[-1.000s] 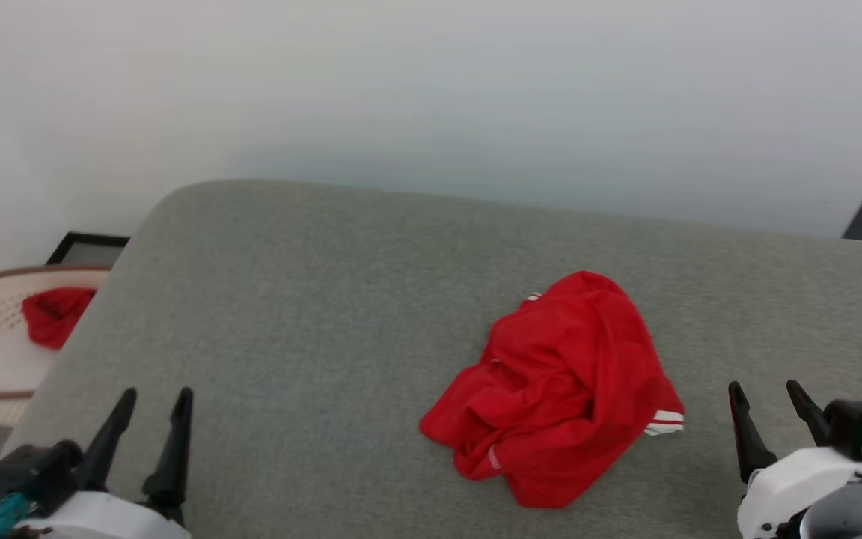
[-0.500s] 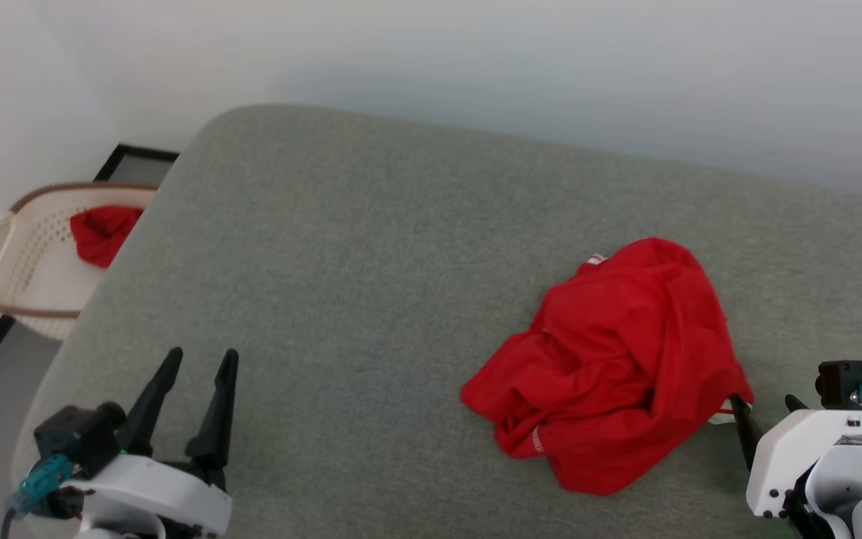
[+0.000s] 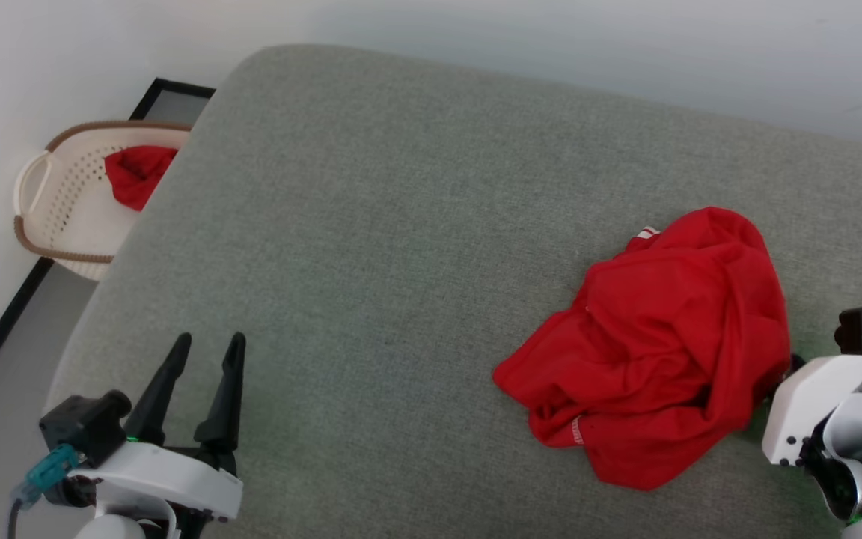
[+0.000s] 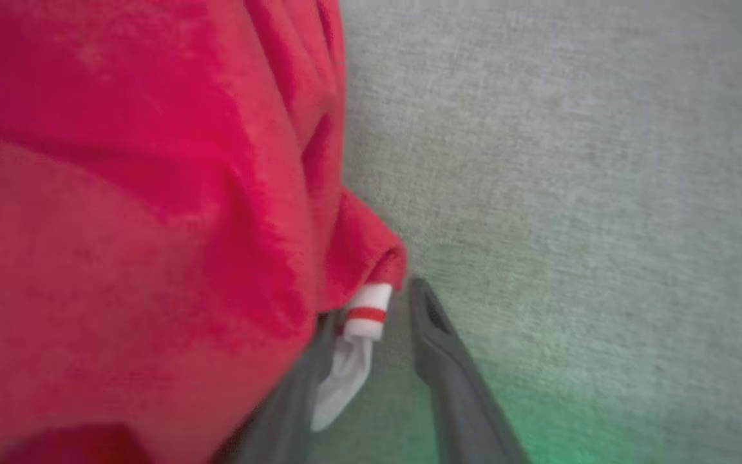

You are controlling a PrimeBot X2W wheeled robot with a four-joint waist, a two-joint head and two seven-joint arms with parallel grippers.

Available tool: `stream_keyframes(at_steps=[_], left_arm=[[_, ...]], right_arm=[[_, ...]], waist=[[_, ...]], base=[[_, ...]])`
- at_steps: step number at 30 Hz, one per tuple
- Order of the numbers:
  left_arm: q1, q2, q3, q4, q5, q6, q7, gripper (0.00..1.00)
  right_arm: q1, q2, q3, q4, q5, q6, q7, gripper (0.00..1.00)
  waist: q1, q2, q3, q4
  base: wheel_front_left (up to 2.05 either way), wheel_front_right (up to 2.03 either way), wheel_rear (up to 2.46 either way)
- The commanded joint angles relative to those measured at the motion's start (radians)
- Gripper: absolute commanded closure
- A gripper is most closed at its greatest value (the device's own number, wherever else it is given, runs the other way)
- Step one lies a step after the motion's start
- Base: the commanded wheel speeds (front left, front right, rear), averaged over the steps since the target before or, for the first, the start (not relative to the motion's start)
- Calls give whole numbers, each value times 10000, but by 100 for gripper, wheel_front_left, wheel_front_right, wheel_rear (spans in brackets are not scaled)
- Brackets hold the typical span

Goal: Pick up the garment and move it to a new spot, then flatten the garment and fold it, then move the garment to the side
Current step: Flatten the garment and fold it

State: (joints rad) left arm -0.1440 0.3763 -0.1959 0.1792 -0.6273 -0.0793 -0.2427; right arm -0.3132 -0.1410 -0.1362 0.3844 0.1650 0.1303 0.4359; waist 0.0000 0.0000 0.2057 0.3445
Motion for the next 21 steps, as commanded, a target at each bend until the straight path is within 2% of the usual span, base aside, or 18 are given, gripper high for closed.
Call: stream_keyframes(at_steps=[1,7,15,21], left_arm=[[-74,-27,71,49,-60,-36,-65,0],[88,-44,242,125,-195,-23,-122,0],[256,-3,303,136,-204,-60,-145,0],[390,2,288,139,-228,-65,-159,0]], right_arm=[[225,174,157,550,89,4,238,100],[-8,-109,135,377,123,-5,328,100],[-278,-621,192,-725,111,-2,580,100],[43,-995,-200,-1719,1,-2,1027,100]], waist=[[0,0,58,43],[0,0,-95,-135],[0,0,-492,-510],[0,0,-772,-712]], base=[[0,0,0],[0,0,0],[0,0,0],[0,0,0]])
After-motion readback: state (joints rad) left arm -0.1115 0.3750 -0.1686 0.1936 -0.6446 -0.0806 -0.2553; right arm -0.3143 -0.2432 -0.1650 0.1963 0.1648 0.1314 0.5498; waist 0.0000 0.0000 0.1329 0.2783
